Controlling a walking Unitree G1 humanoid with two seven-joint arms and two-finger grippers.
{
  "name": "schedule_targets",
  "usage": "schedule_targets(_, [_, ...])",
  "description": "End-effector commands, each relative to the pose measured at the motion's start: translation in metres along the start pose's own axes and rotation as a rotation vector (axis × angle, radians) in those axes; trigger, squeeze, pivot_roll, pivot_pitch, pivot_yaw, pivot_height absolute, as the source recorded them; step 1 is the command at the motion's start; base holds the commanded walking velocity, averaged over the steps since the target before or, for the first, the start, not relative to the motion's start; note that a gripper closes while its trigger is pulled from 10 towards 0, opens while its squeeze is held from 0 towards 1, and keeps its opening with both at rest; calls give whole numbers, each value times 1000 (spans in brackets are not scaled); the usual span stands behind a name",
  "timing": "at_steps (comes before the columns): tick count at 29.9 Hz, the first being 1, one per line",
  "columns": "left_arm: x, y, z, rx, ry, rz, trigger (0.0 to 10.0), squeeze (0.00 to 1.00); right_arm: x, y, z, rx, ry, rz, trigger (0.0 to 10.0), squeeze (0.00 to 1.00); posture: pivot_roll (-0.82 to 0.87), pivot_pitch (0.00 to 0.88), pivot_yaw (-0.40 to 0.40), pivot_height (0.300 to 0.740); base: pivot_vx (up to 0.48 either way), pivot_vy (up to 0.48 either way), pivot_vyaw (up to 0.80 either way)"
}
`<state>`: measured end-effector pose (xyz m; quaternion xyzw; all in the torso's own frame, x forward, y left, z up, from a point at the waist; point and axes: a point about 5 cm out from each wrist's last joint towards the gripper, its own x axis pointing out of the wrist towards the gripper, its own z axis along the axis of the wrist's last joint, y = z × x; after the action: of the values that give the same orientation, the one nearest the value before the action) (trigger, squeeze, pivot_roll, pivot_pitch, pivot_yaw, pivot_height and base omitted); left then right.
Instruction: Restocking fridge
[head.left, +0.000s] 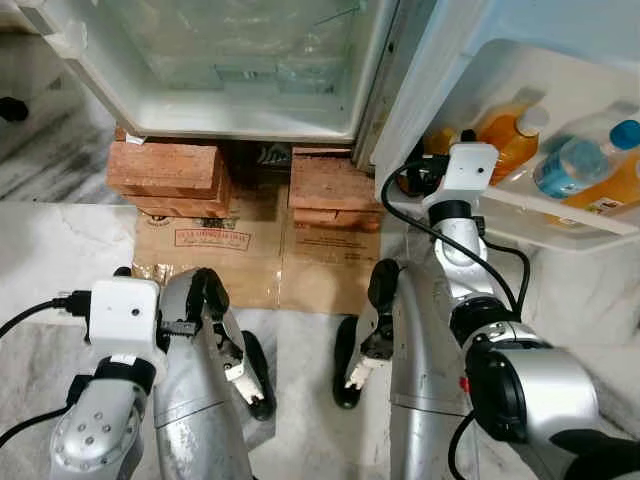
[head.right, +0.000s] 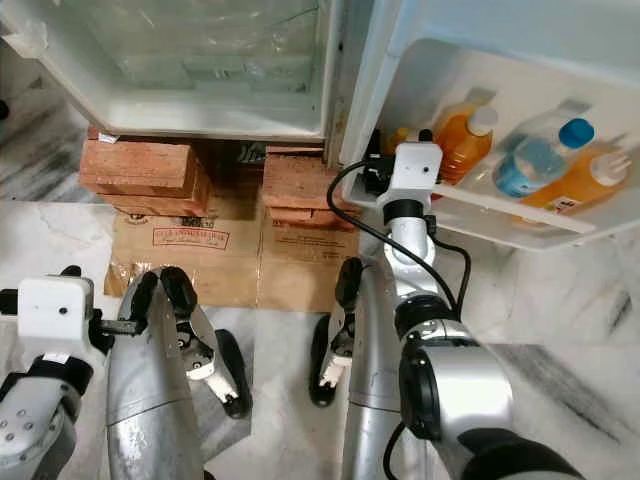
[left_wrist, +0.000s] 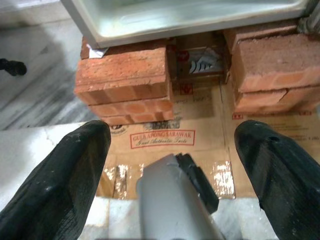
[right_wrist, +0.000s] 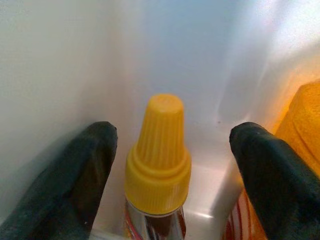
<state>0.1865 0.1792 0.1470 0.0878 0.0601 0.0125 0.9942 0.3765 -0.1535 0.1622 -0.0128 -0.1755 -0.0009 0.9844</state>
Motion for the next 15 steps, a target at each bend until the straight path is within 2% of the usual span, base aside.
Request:
schedule_targets(1, [0,0,-9,-4,32,10,10000,0,4,5,8,16,-39,68,10000,1000,252,428,-40,463,0,0,0])
schedule_targets(11, [20,-4,-9,-31,-16,30,10000,0,-7,-15,11,-42,-94,178,10000,1000,171,333,-86,463,0,0,0])
schedule_targets(15, [29,-4,-10,-37,-38,40,10000,0,-10,-18,14,-35,-108,223,10000,1000,155,299,-98,463,0,0,0])
